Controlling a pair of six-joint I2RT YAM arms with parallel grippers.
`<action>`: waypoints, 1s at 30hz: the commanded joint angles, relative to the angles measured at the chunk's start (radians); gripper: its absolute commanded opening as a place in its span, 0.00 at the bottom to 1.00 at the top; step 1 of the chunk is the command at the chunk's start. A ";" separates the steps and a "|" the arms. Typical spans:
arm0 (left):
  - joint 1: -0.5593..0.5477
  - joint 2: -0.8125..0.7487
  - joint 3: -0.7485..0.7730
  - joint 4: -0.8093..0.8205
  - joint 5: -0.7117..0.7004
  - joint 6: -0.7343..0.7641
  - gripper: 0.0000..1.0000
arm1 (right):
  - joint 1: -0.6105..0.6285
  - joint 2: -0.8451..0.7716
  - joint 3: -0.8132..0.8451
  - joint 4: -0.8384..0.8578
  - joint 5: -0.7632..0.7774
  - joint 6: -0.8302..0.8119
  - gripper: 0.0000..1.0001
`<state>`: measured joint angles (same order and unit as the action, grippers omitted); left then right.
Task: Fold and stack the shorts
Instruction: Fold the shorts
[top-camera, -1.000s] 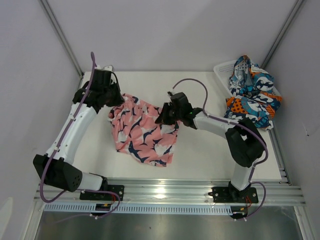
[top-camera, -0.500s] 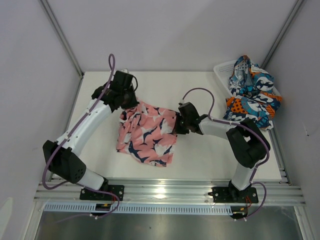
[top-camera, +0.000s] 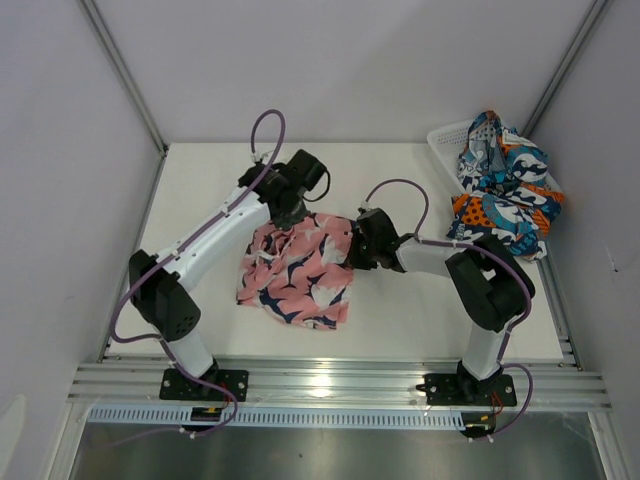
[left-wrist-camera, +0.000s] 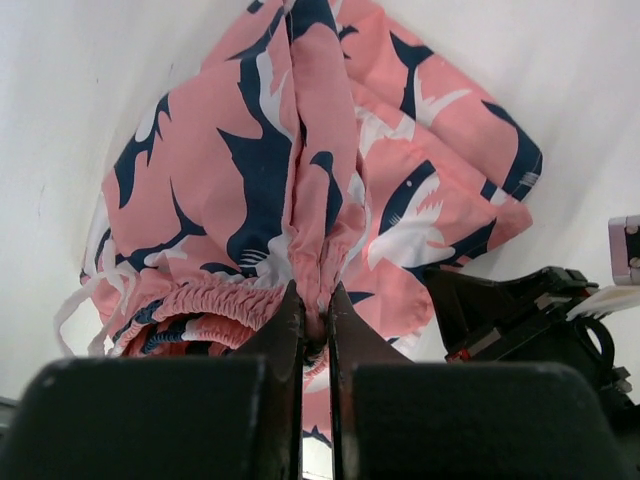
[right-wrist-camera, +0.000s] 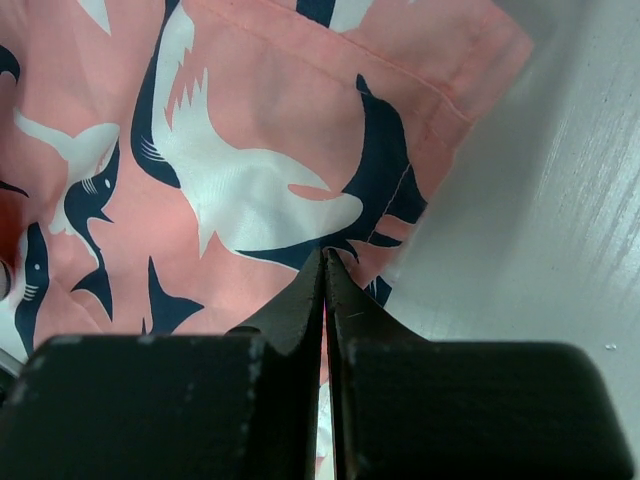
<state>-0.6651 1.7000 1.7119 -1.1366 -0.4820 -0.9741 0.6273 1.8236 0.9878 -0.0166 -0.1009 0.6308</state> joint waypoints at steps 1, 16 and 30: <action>-0.045 0.004 0.031 -0.048 -0.073 -0.130 0.00 | 0.003 0.040 -0.011 -0.008 0.040 -0.006 0.00; -0.145 0.127 0.087 0.031 -0.037 -0.336 0.00 | -0.001 0.037 -0.035 0.006 0.053 0.010 0.00; -0.197 0.213 0.091 0.044 -0.037 -0.451 0.02 | -0.011 0.029 -0.054 0.044 0.066 0.015 0.00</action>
<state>-0.8425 1.9041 1.7935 -1.1263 -0.5133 -1.3689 0.6239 1.8320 0.9623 0.0692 -0.0868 0.6567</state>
